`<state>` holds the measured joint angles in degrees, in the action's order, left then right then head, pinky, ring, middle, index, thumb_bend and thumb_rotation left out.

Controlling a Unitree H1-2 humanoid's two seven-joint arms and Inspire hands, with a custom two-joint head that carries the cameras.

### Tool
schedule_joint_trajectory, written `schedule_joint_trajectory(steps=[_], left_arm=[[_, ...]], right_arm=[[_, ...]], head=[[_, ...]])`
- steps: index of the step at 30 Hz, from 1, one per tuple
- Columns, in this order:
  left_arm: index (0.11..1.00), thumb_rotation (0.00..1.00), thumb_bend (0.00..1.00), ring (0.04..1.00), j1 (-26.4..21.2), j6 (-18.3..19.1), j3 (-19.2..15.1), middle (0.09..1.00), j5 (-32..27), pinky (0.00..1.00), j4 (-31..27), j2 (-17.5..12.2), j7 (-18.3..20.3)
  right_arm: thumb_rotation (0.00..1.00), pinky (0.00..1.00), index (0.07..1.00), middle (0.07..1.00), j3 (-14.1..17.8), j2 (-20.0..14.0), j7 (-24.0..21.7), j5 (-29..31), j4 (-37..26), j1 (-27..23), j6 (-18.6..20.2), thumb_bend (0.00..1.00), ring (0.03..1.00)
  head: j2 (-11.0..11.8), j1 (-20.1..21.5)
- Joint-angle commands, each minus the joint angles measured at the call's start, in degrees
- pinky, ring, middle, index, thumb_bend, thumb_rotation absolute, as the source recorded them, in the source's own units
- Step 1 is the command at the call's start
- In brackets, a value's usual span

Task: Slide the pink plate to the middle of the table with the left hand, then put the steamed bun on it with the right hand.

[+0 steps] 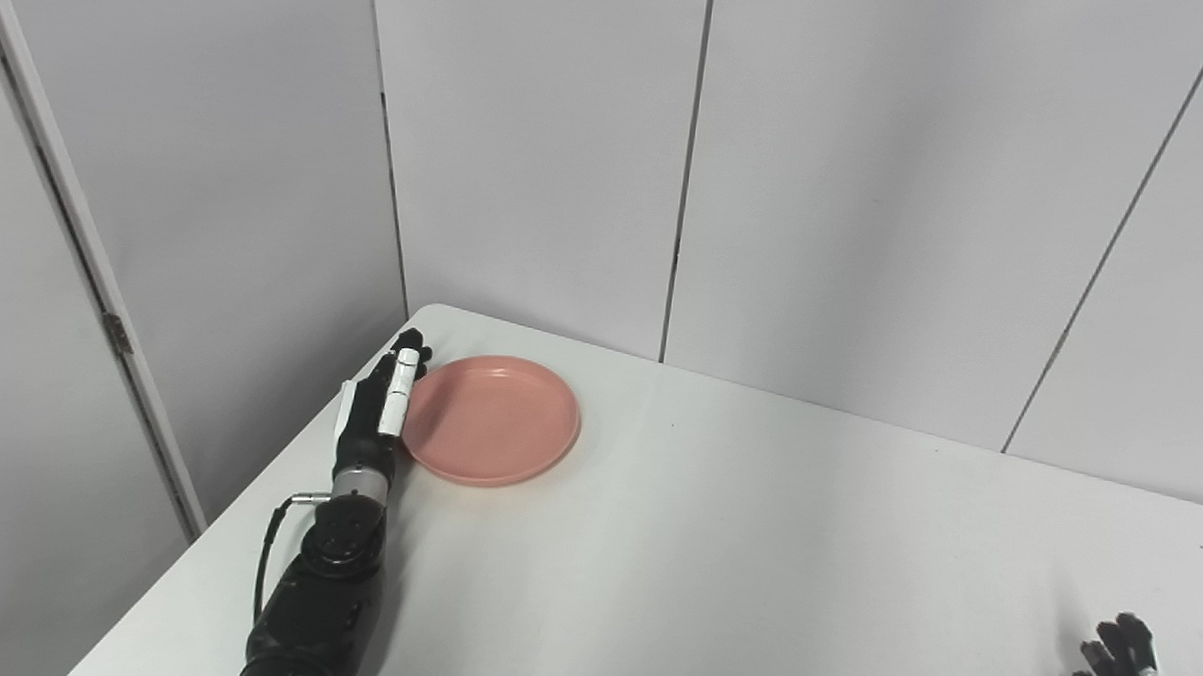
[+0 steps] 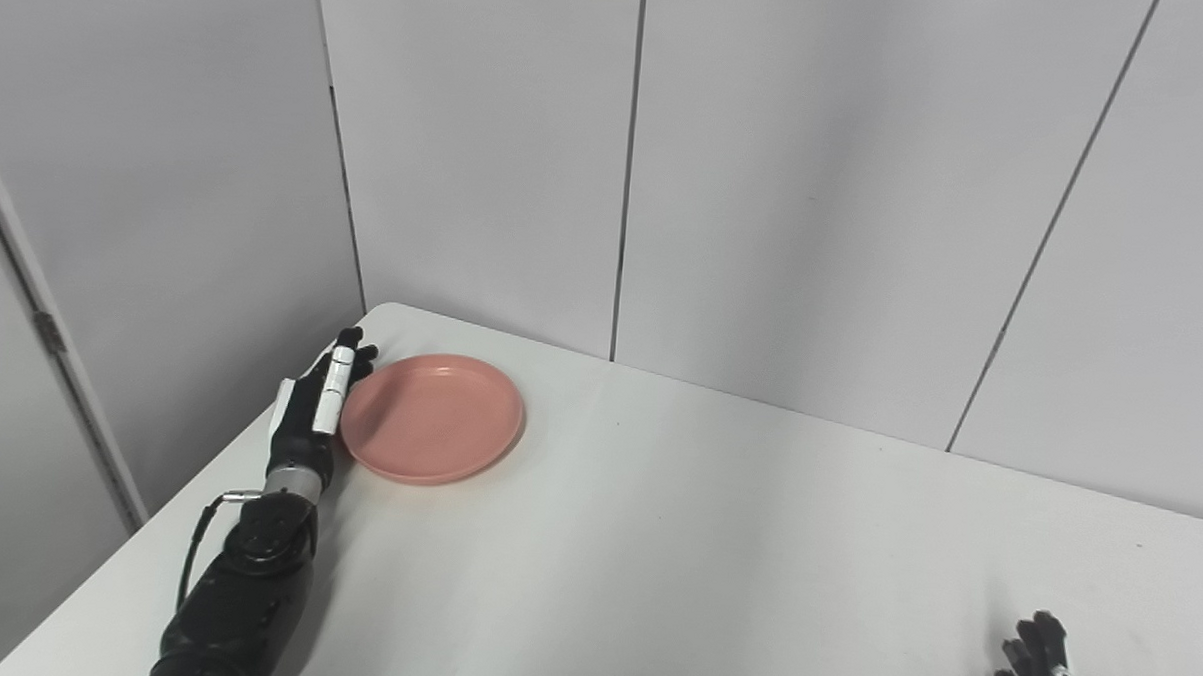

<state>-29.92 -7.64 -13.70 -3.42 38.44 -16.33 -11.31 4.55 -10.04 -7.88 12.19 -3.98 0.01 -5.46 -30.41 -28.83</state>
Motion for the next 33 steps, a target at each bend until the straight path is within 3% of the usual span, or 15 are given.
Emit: schedule_joint_trajectory(steps=[1, 8, 13, 19, 33], left_arm=[[0.857, 1.00, 0.81, 0.868, -2.77, -0.14, 0.39, 0.849, 0.49, 0.94, 0.23, -0.99, -0.14], [0.869, 1.00, 0.83, 0.888, -2.75, 3.31, -0.05, 0.857, -3.63, 1.00, -0.83, -0.51, 4.47], [0.859, 1.00, 0.84, 0.856, -2.81, 5.06, 0.12, 0.840, -7.24, 0.90, -1.64, 0.55, 7.82], [0.866, 1.00, 0.89, 0.856, -3.09, 7.38, 1.28, 0.854, -9.13, 0.85, -2.75, 2.01, 10.63], [0.852, 1.00, 0.87, 0.865, -2.97, 11.21, 3.07, 0.853, -12.90, 0.85, -5.95, 6.55, 15.91]], right_arm=[[1.00, 1.00, 1.000, 1.000, 1.35, 0.38, 0.46, 1.29, 0.99, 1.49, 0.08, 0.52, 1.000], [0.99, 1.00, 1.000, 1.000, 1.90, 0.51, -0.22, 1.75, 1.96, 1.35, -0.72, 0.48, 1.000], [1.00, 1.00, 1.000, 1.000, 1.81, 0.81, 0.02, 1.37, 1.71, 1.37, -0.47, 0.46, 1.000], [1.00, 1.00, 1.000, 1.000, 1.70, 1.03, 0.13, 0.65, 2.53, 1.05, -0.97, 0.45, 1.000], [1.00, 1.00, 1.000, 1.000, 1.10, 1.49, -0.94, 0.28, 4.39, 0.06, -2.47, 0.43, 1.000]], head=[[-0.01, -0.03], [-0.17, 0.18], [0.01, 0.57], [0.18, 0.52], [0.45, 2.60]])
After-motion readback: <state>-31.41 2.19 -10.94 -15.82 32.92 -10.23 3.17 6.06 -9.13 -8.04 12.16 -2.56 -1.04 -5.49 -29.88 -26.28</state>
